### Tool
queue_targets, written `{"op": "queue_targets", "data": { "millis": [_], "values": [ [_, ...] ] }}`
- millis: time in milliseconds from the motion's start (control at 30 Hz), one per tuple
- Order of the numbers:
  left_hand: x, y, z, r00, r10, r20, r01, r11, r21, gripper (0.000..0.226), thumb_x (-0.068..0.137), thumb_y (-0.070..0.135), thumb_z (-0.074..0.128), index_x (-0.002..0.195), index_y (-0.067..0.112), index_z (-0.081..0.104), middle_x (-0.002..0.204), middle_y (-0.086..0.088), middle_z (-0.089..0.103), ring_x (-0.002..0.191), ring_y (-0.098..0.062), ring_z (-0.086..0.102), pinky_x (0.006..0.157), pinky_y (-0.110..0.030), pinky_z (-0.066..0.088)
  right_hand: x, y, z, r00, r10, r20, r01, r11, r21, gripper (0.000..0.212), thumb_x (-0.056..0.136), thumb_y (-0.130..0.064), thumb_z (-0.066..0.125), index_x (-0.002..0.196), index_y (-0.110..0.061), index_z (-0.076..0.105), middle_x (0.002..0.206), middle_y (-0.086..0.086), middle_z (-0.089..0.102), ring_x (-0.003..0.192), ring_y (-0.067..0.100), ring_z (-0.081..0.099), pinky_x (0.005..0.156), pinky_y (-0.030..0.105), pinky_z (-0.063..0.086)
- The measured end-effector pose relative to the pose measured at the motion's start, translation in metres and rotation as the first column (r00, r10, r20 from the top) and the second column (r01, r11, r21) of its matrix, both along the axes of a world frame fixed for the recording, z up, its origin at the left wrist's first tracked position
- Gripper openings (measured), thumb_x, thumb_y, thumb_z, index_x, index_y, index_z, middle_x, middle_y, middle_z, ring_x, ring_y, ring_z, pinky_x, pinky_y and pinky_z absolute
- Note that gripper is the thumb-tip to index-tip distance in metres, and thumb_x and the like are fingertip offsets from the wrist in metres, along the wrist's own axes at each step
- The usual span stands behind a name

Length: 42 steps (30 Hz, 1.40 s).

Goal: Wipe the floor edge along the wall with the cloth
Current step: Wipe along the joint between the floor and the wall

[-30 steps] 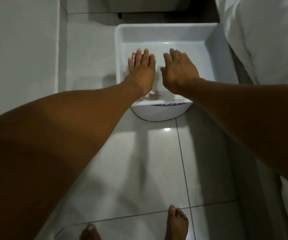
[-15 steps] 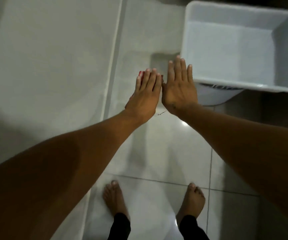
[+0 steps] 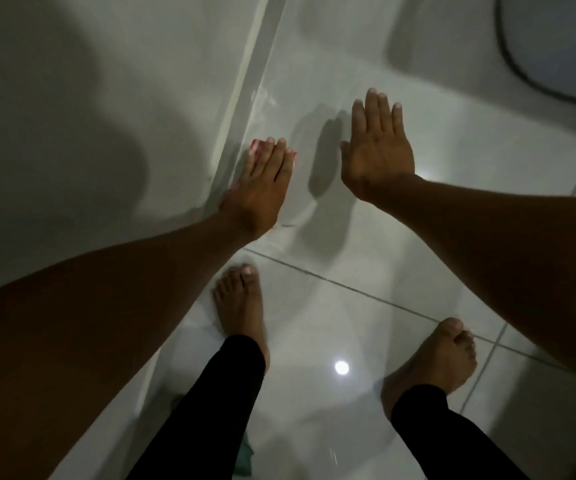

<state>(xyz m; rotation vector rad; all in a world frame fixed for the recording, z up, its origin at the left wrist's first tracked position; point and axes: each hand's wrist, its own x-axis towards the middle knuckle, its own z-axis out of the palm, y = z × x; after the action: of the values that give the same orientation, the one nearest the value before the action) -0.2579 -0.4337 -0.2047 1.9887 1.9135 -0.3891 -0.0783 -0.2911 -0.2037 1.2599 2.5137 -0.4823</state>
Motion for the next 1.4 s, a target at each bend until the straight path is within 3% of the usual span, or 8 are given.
{"op": "queue_targets", "data": {
  "millis": [167, 400, 500, 600, 733, 900, 1133, 1400],
  "values": [
    [-0.017, -0.025, -0.034, 1.000, 0.007, -0.006, -0.006, 0.986, 0.168, 0.064, 0.096, -0.002, 0.003, 0.158, -0.006, 0.018, 0.166, -0.031, 0.019, 0.155, -0.049, 0.014, 0.128, -0.062, 0.014, -0.002, 0.010, -0.042, 1.000, -0.005, -0.026, 0.004, 0.999, -0.031, 0.065, 0.104, -0.029, 0.020, 0.160, 0.003, 0.009, 0.169, 0.027, 0.001, 0.158, 0.039, -0.002, 0.128, 0.048, -0.006],
    [-0.030, -0.031, -0.066, 0.986, 0.122, 0.116, -0.149, 0.951, 0.271, 0.063, 0.098, -0.003, 0.046, 0.158, 0.001, 0.027, 0.167, -0.023, 0.027, 0.157, -0.041, 0.020, 0.131, -0.053, 0.014, 0.004, 0.025, -0.090, 0.986, 0.059, -0.155, -0.058, 0.998, 0.008, 0.079, 0.104, -0.049, 0.028, 0.161, 0.002, 0.009, 0.169, 0.027, -0.001, 0.157, 0.041, -0.004, 0.126, 0.051, -0.005],
    [-0.030, -0.016, -0.077, 0.978, 0.161, 0.133, -0.200, 0.905, 0.375, 0.061, 0.096, -0.010, 0.038, 0.156, -0.001, 0.031, 0.164, -0.022, 0.034, 0.155, -0.041, 0.025, 0.129, -0.055, 0.021, 0.005, 0.023, -0.107, 0.966, 0.070, -0.251, -0.042, 0.993, 0.114, 0.079, 0.104, -0.051, 0.032, 0.161, 0.001, 0.012, 0.169, 0.027, 0.005, 0.157, 0.043, 0.001, 0.125, 0.052, -0.005],
    [-0.027, -0.039, -0.083, 0.980, 0.159, 0.118, -0.190, 0.924, 0.331, 0.064, 0.095, -0.008, 0.023, 0.158, 0.000, 0.027, 0.167, -0.021, 0.027, 0.158, -0.040, 0.017, 0.131, -0.055, 0.014, 0.008, 0.024, -0.120, 0.949, 0.077, -0.305, -0.013, 0.978, 0.207, 0.079, 0.103, -0.053, 0.033, 0.161, -0.003, 0.014, 0.169, 0.025, 0.010, 0.157, 0.040, 0.005, 0.127, 0.050, -0.005],
    [-0.023, -0.066, -0.080, 0.974, 0.161, 0.158, -0.205, 0.927, 0.315, 0.073, 0.089, -0.013, 0.029, 0.159, 0.004, 0.022, 0.167, -0.021, 0.026, 0.157, -0.041, 0.016, 0.131, -0.054, 0.013, 0.011, 0.023, -0.125, 0.934, 0.078, -0.349, 0.017, 0.965, 0.260, 0.078, 0.103, -0.056, 0.031, 0.161, -0.007, 0.016, 0.169, 0.023, 0.013, 0.158, 0.037, 0.008, 0.127, 0.044, -0.008],
    [-0.031, -0.023, -0.094, 0.974, 0.155, 0.165, -0.209, 0.898, 0.389, 0.061, 0.099, -0.008, 0.045, 0.157, -0.002, 0.029, 0.165, -0.022, 0.032, 0.156, -0.039, 0.023, 0.132, -0.052, 0.013, 0.011, 0.024, -0.125, 0.922, 0.084, -0.378, 0.030, 0.958, 0.286, 0.077, 0.101, -0.055, 0.034, 0.160, -0.006, 0.021, 0.168, 0.024, 0.018, 0.157, 0.038, 0.012, 0.127, 0.045, -0.005],
    [-0.030, -0.061, -0.090, 0.982, 0.124, 0.143, -0.168, 0.916, 0.363, 0.085, 0.085, -0.014, 0.048, 0.161, 0.004, 0.014, 0.167, -0.020, 0.025, 0.158, -0.041, 0.015, 0.132, -0.053, 0.010, 0.009, 0.022, -0.125, 0.924, 0.075, -0.375, 0.036, 0.959, 0.281, 0.077, 0.101, -0.055, 0.035, 0.160, -0.007, 0.021, 0.168, 0.023, 0.018, 0.157, 0.037, 0.011, 0.127, 0.042, -0.007],
    [-0.041, 0.028, -0.091, 0.989, 0.088, 0.115, -0.128, 0.902, 0.411, 0.069, 0.091, -0.015, 0.033, 0.157, 0.003, 0.031, 0.165, -0.019, 0.033, 0.157, -0.039, 0.022, 0.131, -0.055, 0.015, 0.010, 0.024, -0.126, 0.928, 0.076, -0.366, 0.034, 0.958, 0.285, 0.078, 0.100, -0.054, 0.037, 0.160, -0.007, 0.022, 0.168, 0.024, 0.018, 0.157, 0.037, 0.011, 0.128, 0.042, -0.007]
  ]
}}
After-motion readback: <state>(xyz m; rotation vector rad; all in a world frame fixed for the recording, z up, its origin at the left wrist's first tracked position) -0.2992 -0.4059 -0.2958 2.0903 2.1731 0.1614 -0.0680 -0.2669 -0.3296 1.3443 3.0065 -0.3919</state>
